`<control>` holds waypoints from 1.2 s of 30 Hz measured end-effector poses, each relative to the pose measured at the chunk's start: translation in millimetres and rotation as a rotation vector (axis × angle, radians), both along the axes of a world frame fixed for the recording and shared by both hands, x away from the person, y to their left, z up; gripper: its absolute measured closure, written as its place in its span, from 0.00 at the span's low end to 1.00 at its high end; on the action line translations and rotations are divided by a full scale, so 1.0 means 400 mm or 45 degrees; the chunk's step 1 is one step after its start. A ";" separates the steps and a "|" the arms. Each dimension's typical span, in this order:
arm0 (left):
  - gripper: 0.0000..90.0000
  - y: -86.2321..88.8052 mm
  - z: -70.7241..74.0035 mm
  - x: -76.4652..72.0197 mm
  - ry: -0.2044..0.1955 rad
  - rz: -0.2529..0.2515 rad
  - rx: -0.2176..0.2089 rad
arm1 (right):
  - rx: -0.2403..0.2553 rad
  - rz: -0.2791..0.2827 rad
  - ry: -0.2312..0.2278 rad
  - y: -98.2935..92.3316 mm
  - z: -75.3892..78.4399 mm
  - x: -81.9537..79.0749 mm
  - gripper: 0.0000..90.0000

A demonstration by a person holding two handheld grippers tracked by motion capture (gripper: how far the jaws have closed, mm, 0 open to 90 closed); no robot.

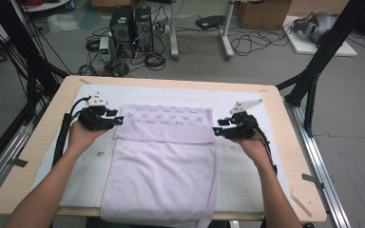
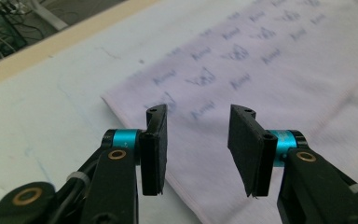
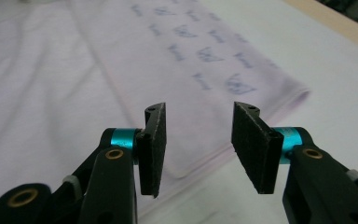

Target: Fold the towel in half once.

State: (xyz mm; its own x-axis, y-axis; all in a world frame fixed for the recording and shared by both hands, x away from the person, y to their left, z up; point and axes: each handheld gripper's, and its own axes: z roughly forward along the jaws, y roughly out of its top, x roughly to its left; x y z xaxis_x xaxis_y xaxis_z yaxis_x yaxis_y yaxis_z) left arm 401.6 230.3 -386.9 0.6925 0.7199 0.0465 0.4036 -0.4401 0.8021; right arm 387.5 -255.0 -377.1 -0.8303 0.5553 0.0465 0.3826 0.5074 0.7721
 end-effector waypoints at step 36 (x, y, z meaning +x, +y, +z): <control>0.98 -0.006 -0.097 -0.031 0.051 -0.022 -0.021 | -0.039 0.092 0.103 0.045 -0.121 0.050 1.00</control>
State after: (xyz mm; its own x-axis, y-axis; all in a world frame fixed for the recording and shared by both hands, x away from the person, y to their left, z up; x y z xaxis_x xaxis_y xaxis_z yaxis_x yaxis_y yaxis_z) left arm 389.2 227.8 -425.9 0.7060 0.7082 0.0067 0.4281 -0.4343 0.7925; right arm 407.3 -237.0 -425.6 -0.8626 0.4961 0.0994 0.4047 0.5587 0.7239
